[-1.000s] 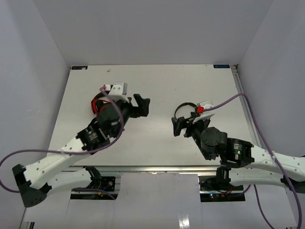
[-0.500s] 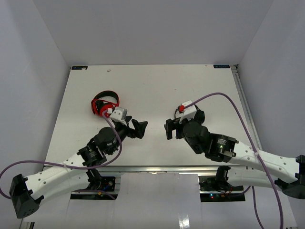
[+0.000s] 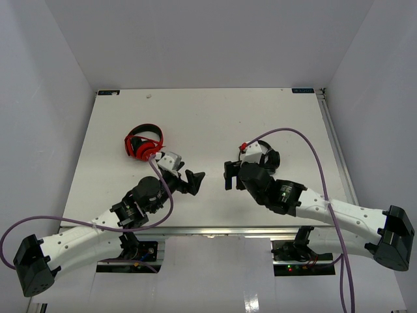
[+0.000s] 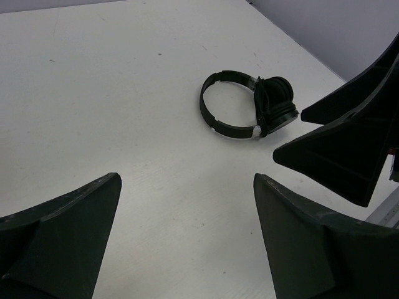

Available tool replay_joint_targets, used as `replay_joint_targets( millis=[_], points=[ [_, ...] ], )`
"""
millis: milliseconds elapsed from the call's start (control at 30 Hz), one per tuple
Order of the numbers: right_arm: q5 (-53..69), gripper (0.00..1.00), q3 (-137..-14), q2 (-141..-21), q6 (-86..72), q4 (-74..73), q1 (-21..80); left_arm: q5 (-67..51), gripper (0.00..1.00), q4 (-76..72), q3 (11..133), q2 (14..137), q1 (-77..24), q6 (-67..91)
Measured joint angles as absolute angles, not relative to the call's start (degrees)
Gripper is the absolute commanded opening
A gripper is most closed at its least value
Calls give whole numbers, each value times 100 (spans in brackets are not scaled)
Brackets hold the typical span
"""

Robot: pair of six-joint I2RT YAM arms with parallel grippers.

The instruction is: Wrap the headphones

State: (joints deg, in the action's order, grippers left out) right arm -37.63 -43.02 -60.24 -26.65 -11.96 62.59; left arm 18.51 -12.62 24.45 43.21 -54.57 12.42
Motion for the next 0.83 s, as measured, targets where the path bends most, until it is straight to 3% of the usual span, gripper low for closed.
replay_joint_targets(
  millis=[833],
  points=[
    [-3990,90,-3663,-4963,-2633,-493,6259,2079,98,-1271,2432,4377,-5457,1175]
  ],
)
